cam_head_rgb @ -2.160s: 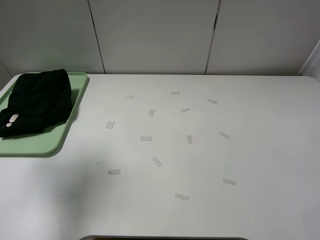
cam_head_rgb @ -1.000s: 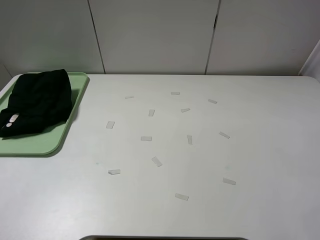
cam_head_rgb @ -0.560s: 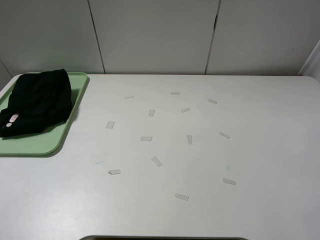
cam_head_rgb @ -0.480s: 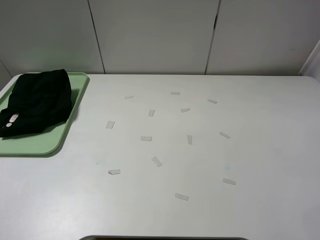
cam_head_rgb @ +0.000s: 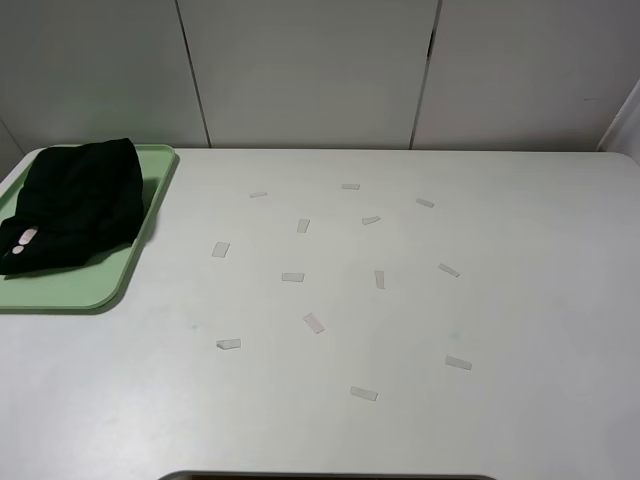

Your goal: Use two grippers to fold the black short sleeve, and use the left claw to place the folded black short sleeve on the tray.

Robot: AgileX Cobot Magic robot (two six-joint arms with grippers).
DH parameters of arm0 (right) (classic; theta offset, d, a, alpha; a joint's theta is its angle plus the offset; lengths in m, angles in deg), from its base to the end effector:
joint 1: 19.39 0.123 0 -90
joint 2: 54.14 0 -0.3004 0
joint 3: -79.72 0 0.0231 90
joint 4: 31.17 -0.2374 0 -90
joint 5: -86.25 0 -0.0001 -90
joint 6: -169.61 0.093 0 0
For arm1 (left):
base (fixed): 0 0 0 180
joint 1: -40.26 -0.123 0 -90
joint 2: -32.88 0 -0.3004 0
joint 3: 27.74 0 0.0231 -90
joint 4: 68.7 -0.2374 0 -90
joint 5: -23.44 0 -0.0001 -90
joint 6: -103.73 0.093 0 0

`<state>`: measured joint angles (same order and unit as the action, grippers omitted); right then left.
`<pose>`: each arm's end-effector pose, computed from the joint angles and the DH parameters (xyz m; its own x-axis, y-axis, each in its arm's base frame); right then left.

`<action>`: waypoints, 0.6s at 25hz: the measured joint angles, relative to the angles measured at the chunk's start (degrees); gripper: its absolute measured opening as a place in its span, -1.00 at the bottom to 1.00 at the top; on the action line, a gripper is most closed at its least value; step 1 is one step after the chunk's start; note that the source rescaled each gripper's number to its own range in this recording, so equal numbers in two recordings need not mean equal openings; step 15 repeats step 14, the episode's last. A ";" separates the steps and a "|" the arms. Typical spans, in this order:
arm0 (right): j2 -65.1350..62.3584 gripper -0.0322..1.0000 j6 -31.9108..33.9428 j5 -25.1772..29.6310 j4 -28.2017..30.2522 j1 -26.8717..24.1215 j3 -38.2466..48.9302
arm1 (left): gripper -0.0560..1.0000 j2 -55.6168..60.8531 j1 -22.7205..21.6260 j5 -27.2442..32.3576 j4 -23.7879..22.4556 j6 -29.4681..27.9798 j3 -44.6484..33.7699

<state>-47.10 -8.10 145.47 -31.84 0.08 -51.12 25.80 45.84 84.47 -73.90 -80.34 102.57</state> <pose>-0.0284 -0.0090 0.2711 -0.4200 -0.0997 -0.9020 -0.3229 0.9453 0.0458 -0.0293 0.0103 0.2663 -0.4632 0.0182 -0.8861 0.0146 0.9998 0.0130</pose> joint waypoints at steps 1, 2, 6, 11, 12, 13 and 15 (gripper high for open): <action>0.00 1.00 0.00 0.00 0.00 0.00 0.00 | 1.00 0.00 0.00 0.00 0.00 0.00 0.00; 0.00 1.00 0.00 0.00 0.00 0.00 0.00 | 1.00 0.00 0.00 0.00 0.00 0.00 0.00; 0.00 1.00 0.00 0.00 0.00 0.00 0.00 | 1.00 0.00 0.00 0.00 0.00 0.00 0.00; 0.00 1.00 0.00 0.00 0.00 0.00 0.00 | 1.00 0.00 0.00 0.00 0.00 0.00 0.00; 0.00 1.00 0.00 0.00 0.00 0.00 0.00 | 1.00 0.00 0.00 0.00 0.00 0.00 0.00; 0.00 1.00 0.00 0.00 0.00 0.00 0.00 | 1.00 0.00 0.00 0.00 0.00 0.00 0.00; 0.00 1.00 0.00 0.00 0.00 0.00 0.00 | 1.00 0.00 0.00 0.00 0.00 0.00 0.00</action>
